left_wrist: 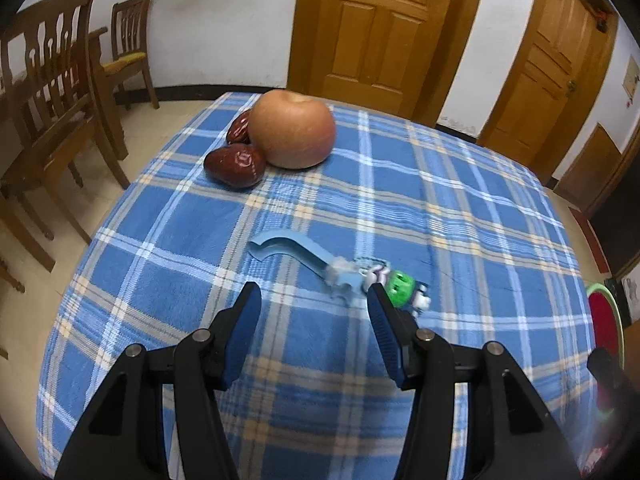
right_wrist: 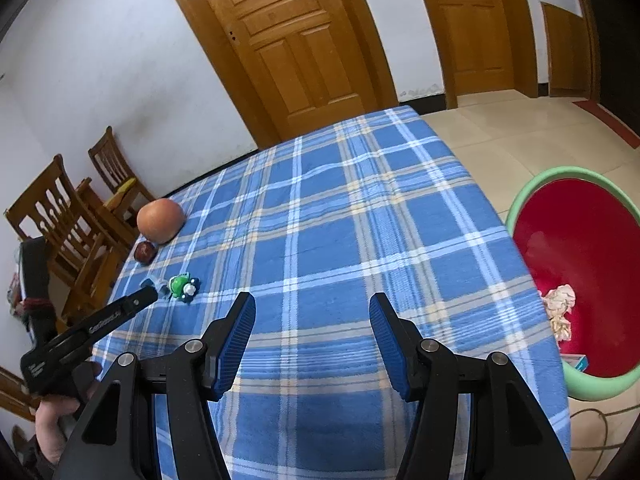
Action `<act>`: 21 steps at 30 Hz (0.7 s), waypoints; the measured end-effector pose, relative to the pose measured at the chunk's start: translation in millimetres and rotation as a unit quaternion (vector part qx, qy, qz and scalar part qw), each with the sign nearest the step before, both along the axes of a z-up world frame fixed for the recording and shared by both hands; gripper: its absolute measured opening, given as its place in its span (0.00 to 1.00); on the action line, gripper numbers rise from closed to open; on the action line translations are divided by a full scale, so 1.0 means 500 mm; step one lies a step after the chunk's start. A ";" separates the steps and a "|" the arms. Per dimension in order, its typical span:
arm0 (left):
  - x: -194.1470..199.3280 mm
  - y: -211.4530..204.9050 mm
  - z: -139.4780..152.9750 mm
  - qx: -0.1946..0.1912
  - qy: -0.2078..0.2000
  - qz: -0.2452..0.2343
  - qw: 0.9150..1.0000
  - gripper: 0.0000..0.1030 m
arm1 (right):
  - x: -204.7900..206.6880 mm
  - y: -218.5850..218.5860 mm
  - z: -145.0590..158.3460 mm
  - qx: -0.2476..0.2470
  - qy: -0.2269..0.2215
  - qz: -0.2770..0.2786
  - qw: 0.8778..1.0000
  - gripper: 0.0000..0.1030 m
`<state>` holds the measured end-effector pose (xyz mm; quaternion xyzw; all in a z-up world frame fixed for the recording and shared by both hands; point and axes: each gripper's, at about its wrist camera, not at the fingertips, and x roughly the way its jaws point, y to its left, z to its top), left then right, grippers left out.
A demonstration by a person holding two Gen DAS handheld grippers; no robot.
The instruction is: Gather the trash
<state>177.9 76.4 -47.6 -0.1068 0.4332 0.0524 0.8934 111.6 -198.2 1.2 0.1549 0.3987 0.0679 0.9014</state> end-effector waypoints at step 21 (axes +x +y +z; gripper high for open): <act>0.083 0.010 -0.025 -0.043 0.001 0.026 0.999 0.57 | 0.023 -0.005 -0.026 0.005 0.014 0.006 1.000 0.59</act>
